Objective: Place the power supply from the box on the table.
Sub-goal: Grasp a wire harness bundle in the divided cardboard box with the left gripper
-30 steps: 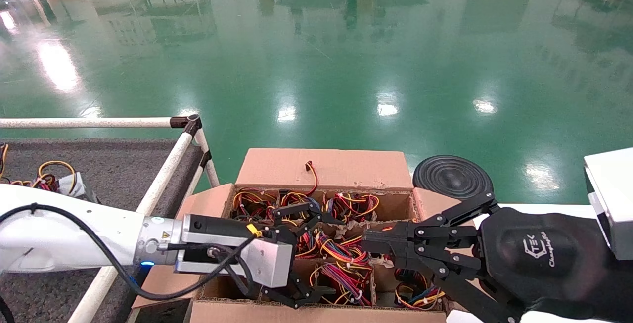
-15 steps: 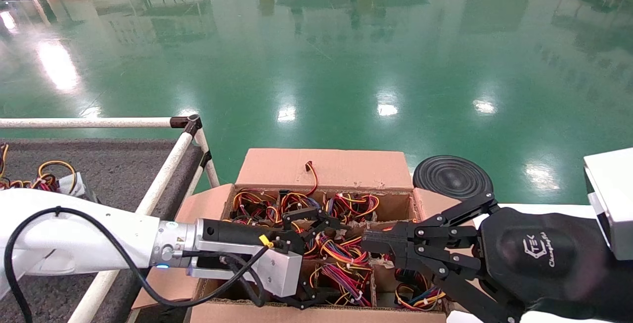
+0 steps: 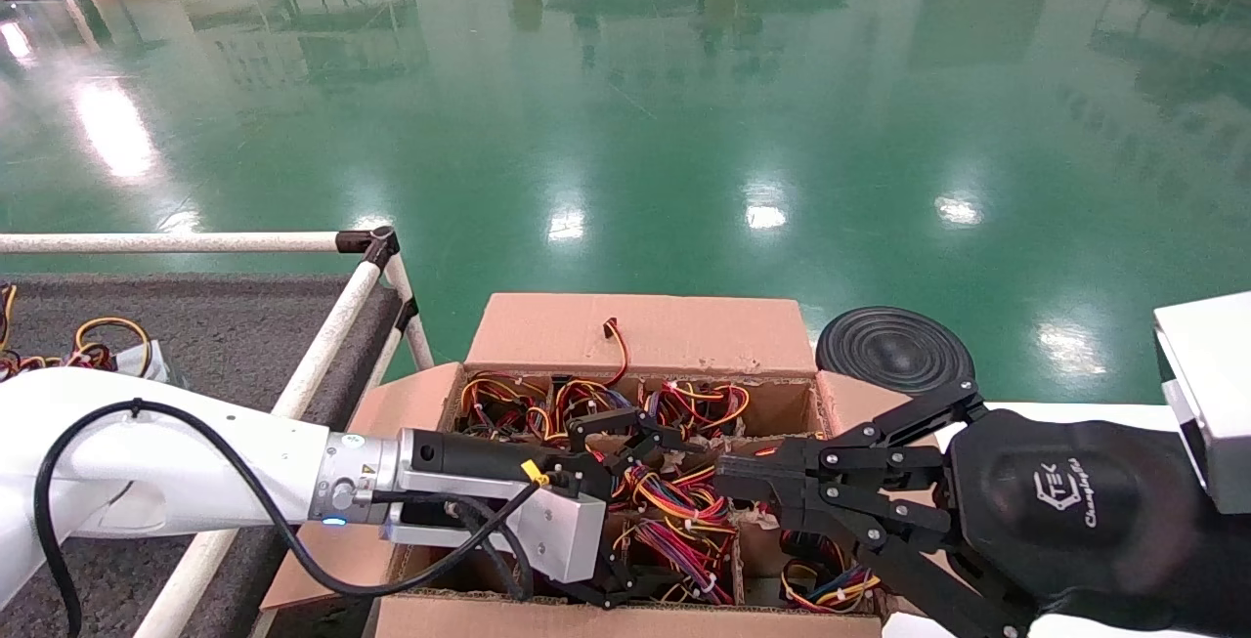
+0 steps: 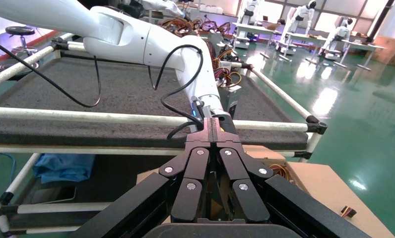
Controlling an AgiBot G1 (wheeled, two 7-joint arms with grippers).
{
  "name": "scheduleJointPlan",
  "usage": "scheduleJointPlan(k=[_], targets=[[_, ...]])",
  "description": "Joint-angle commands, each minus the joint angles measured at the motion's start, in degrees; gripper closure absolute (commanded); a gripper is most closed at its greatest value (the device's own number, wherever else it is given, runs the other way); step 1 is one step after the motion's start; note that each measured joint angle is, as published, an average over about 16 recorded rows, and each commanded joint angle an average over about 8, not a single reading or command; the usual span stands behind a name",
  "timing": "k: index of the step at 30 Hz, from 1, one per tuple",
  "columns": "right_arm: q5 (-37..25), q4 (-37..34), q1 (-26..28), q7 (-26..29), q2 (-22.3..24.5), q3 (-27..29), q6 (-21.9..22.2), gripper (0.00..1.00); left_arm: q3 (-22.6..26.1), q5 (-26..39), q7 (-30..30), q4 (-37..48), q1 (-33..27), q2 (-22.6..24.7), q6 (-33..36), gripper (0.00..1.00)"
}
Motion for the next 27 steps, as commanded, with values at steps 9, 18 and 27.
scheduleJointPlan(k=[9, 18, 27], targets=[[0.0, 0.0, 0.0, 0.0, 0.0, 0.0, 0.0, 1.00, 0.7, -1.1, 1.6, 2.5, -0.6, 1.0, 0.8, 1.00], [0.0, 0.0, 0.0, 0.0, 0.0, 0.0, 0.0, 1.00, 1.0, -1.8, 2.5, 4.4, -0.9, 1.6, 1.6, 1.00], [0.0, 0.0, 0.0, 0.0, 0.0, 0.0, 0.0, 1.00, 1.1, -2.5, 3.5, 6.3, -1.2, 2.3, 2.4, 1.00]])
